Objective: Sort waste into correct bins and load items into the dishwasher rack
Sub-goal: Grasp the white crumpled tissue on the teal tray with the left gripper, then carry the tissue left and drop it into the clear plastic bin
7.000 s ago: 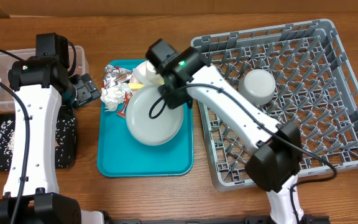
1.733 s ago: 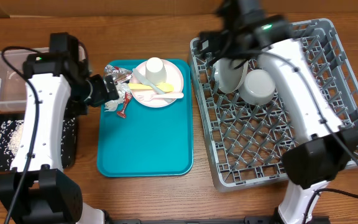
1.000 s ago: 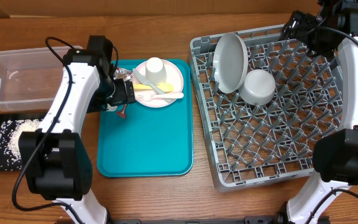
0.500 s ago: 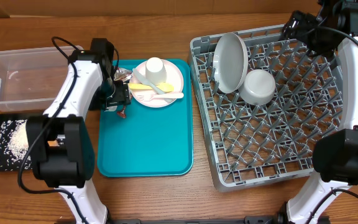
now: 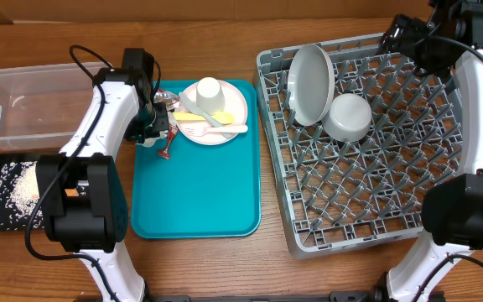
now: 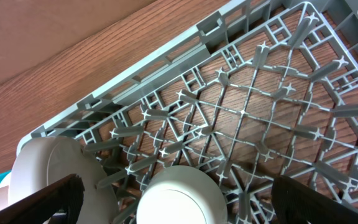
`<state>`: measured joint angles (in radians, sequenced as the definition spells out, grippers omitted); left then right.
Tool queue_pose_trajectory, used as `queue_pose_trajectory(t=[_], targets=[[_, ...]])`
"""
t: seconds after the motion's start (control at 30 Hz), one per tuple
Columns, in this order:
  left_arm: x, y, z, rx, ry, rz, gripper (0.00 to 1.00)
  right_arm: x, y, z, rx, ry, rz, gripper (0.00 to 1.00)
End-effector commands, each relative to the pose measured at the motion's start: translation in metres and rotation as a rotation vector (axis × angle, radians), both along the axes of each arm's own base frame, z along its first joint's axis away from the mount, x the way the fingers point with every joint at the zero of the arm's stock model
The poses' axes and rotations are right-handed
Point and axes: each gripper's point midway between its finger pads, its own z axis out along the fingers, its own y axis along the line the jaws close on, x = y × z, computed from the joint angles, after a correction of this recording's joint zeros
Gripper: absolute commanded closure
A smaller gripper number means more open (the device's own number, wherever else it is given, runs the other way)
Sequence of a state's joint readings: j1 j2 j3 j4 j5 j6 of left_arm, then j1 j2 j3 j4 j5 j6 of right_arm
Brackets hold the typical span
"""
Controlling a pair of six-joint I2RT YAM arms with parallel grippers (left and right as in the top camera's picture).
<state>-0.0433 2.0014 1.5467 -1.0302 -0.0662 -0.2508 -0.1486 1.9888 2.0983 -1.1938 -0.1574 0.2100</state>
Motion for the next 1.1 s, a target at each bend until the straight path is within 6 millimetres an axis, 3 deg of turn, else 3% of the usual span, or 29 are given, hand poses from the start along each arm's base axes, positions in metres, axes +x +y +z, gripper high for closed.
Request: queue_pose_trajectory(t=[0.0,0.13,0.5,0.73,0.9,1.07], targets=[[-0.008,0.004,-0.003,0.016,0.038,0.005,0.96,-0.001,0.001,0.023,-0.004,-0.056,-0.004,0.00],[-0.015,0.004,0.011,0.012,0.066,0.031,0.96,-0.001,0.001,0.023,-0.005,-0.056,-0.004,0.00],[-0.015,-0.014,0.106,-0.099,-0.030,0.042,0.96,-0.001,0.001,0.023,-0.005,-0.056,-0.004,0.00],[0.001,-0.014,0.148,-0.100,-0.143,0.022,0.96,-0.001,0.001,0.023,-0.005,-0.056,-0.004,0.00],[0.021,0.010,0.186,-0.057,-0.278,0.068,0.96,-0.001,0.001,0.023,-0.005,-0.056,-0.004,0.00],[0.030,0.064,0.212,-0.030,-0.377,0.200,0.96,-0.001,0.001,0.023,-0.005,-0.056,-0.004,0.00]])
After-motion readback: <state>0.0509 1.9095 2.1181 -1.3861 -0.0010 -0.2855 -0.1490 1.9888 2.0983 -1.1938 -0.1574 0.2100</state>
